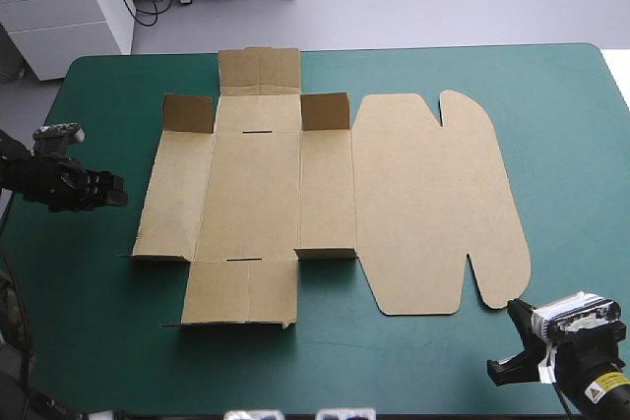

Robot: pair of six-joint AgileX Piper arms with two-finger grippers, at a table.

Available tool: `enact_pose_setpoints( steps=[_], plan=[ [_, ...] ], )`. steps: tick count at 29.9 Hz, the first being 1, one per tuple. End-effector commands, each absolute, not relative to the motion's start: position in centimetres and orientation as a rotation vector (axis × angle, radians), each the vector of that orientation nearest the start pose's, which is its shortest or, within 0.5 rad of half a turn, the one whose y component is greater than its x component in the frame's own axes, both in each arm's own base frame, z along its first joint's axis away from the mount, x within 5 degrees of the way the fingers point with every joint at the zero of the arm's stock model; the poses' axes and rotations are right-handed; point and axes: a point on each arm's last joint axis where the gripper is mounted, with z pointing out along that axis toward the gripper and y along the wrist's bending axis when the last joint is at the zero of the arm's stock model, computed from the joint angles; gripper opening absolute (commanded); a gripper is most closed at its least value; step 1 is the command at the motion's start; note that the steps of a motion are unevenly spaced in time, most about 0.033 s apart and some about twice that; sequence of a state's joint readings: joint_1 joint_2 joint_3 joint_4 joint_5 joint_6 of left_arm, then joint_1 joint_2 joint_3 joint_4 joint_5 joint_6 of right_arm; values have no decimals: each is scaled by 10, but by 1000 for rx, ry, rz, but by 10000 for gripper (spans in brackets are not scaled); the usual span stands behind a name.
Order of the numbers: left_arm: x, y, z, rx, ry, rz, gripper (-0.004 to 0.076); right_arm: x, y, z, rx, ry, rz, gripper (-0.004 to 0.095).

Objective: Fold the box

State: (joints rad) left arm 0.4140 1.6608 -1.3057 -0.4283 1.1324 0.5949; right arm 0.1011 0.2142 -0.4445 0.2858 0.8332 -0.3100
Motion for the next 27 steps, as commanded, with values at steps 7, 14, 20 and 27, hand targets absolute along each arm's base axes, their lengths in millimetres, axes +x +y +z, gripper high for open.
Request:
enact_pose_setpoints(
  steps=[7,14,20,27],
  plan=[
    [329,94,238,143,2847,-744,650,43,23,291,-326,1949,210,-19],
    [343,90,218,80,2796,-921,650,43,23,291,-326,1949,210,-19],
    [348,76,216,98,2775,-977,650,43,23,291,-325,1948,209,-19],
    [353,52,217,179,2781,-1003,649,43,23,291,-325,1948,209,-19]
  ],
)
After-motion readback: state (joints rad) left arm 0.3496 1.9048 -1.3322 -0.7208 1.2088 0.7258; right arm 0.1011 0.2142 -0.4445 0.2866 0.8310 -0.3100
